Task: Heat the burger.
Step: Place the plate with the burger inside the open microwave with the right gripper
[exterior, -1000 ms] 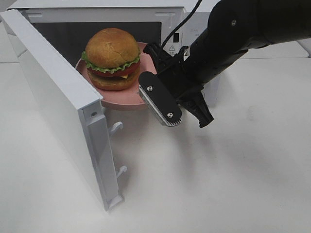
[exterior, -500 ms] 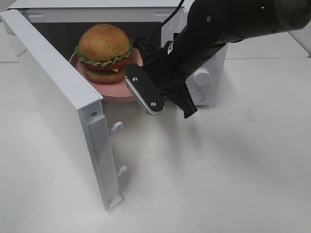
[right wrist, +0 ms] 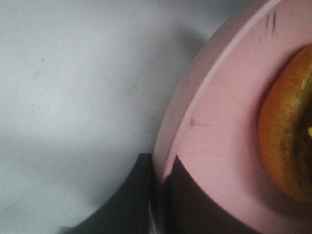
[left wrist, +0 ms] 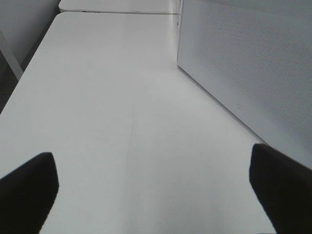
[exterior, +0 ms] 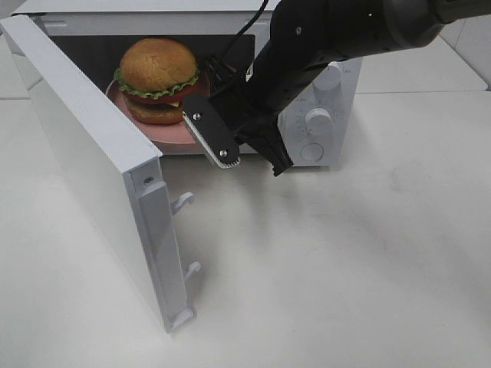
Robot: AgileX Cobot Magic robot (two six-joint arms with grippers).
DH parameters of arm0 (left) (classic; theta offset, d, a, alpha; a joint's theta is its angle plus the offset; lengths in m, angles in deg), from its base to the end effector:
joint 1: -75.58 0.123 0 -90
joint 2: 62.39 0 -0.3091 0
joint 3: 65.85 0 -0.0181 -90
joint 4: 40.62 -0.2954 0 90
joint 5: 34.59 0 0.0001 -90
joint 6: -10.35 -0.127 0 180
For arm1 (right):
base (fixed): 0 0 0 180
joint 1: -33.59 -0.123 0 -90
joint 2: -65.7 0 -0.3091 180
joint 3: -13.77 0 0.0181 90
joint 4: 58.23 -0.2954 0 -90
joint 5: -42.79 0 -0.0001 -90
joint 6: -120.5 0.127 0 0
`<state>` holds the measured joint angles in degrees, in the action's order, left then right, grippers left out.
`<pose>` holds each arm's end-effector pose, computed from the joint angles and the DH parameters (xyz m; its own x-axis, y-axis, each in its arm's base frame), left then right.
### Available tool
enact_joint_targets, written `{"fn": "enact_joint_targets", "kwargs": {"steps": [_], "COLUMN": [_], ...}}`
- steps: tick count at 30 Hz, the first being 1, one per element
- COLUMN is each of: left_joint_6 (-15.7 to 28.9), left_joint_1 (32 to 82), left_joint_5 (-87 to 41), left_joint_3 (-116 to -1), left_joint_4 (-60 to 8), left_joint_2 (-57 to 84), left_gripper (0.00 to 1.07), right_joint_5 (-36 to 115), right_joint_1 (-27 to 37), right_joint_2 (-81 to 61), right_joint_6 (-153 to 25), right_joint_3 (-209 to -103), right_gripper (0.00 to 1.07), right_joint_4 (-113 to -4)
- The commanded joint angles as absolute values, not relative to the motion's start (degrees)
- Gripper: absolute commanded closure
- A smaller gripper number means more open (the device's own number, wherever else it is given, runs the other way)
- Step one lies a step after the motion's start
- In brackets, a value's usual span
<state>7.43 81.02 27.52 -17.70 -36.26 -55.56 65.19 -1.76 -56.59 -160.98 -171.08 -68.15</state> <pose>0.0381 -0.0049 0.2864 -0.4528 -0.0278 -0.8912 -0.0281 0.9995 -0.0169 0.4175 0.3064 0.1678 0.6364 -0.7710 -0.0239 -0.5955 -0.4714 -0.6504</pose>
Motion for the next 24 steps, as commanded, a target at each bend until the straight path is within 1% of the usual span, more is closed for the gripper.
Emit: {"fn": "enact_joint_targets", "kwargs": {"steps": [1,15,24], "left_joint_6": [7.5,7.5,7.5], "left_joint_1": [80.6,80.6,80.6], "left_joint_5": [26.6,26.6,26.6], "left_joint_3": [-17.6,-17.6,-17.6], "left_joint_4": [-35.7,-35.7,-35.7], "left_joint_2": [-56.6,-56.6,-56.6], "left_gripper": [0.07,0.07,0.07], "right_joint_5": [62.3,63.9,65.5], "right_joint_1": [-1.9,-1.9,-1.9], "right_joint_2": [-57.8,-63.3,-69.3], "right_joint_6": [-158.7,-157.1,-151.1], "right_joint_3": [-174.5,-182.1,-190.7], "right_gripper": [1.07,1.07,1.07], "right_joint_4": [-67.5,-65.5,-61.4]}}
